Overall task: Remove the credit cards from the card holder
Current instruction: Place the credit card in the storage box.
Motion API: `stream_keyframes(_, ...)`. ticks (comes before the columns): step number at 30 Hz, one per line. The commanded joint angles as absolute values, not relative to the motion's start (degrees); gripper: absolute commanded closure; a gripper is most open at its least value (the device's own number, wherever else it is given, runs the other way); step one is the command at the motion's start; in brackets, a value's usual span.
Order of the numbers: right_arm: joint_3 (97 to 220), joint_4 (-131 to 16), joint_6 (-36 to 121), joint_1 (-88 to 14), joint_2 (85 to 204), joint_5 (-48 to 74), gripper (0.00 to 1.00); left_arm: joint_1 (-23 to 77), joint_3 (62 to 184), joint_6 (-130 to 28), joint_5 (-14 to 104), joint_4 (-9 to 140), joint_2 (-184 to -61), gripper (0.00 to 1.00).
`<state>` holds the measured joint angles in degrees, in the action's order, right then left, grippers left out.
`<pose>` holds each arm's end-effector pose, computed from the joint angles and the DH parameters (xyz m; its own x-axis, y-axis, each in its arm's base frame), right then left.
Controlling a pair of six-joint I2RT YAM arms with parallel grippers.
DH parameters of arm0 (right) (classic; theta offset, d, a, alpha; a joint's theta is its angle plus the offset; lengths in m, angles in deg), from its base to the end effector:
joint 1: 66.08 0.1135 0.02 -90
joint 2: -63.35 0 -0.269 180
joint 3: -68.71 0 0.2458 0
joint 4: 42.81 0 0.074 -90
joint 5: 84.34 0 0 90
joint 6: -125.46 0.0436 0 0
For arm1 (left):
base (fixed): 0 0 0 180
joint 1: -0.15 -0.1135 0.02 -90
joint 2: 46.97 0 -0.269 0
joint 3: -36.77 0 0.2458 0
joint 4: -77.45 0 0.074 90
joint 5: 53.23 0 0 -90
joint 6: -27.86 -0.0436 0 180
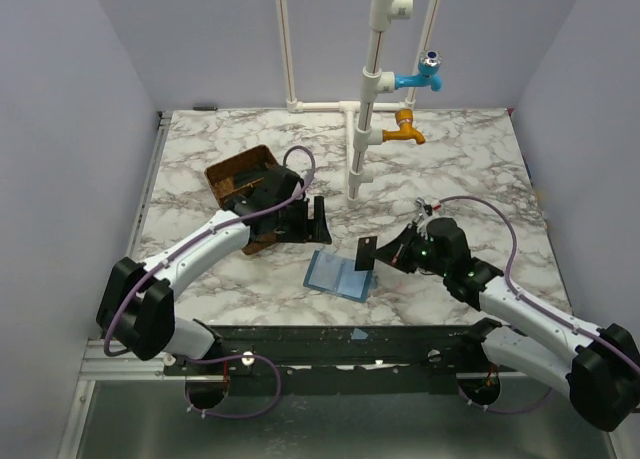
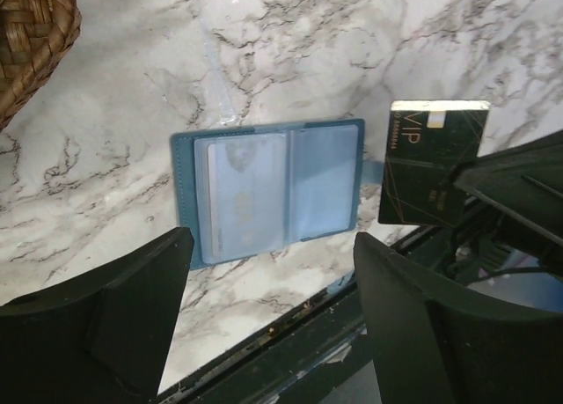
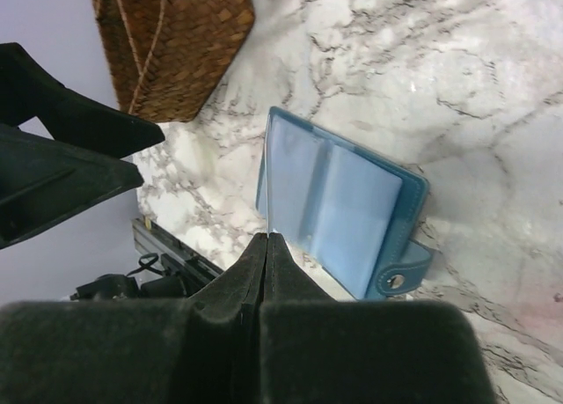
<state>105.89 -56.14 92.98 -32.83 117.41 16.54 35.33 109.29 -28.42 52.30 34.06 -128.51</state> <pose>0.1613 0.1156 0.2011 -0.7953 0.4692 -0.3840 -0.0074 0.6257 0.7800 0.2335 -0.1789 0.2491 -0.9210 -0.0052 -0.3896 0.2132 0.8302 -0.5151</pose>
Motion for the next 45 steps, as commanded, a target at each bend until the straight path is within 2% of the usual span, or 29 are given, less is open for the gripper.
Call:
stream_keyframes(1, 108.62, -54.96, 93.33, -33.18, 118.61, 19.30, 0.99, 32.90, 109.47, -27.94, 60.94, 36.12, -124.19, 0.23)
stream_keyframes(9, 111.32, -44.77, 97.35, -33.13, 122.51, 27.27, 0.99, 28.65, 105.30, -22.49, 75.38, 44.91, -121.00, 0.23)
stream_keyframes(20, 112.76, -28.03, 104.56, -33.13, 129.66, 37.33, 1.00, 25.99, 101.99, -18.44, 82.75, 51.45, -119.04, 0.26)
stream_keyframes(28, 112.71, -22.55, 107.03, -33.14, 131.80, 38.75, 0.99, 24.89, 100.08, -15.34, 86.37, 55.55, -118.47, 0.43)
stream_keyframes(33, 112.46, -18.93, 108.81, -33.08, 133.54, 39.78, 0.99, 24.74, 99.62, -14.30, 88.11, 57.37, -118.69, 0.48)
stream_keyframes(37, 112.28, -17.51, 109.29, -32.95, 134.41, 39.94, 0.99, 24.67, 98.94, -13.02, 89.21, 59.32, -118.78, 0.57)
stream_keyframes(45, 112.64, -18.70, 108.24, -32.66, 135.19, 39.34, 0.99, 24.67, 97.51, -11.23, 90.37, 61.94, -118.77, 0.93)
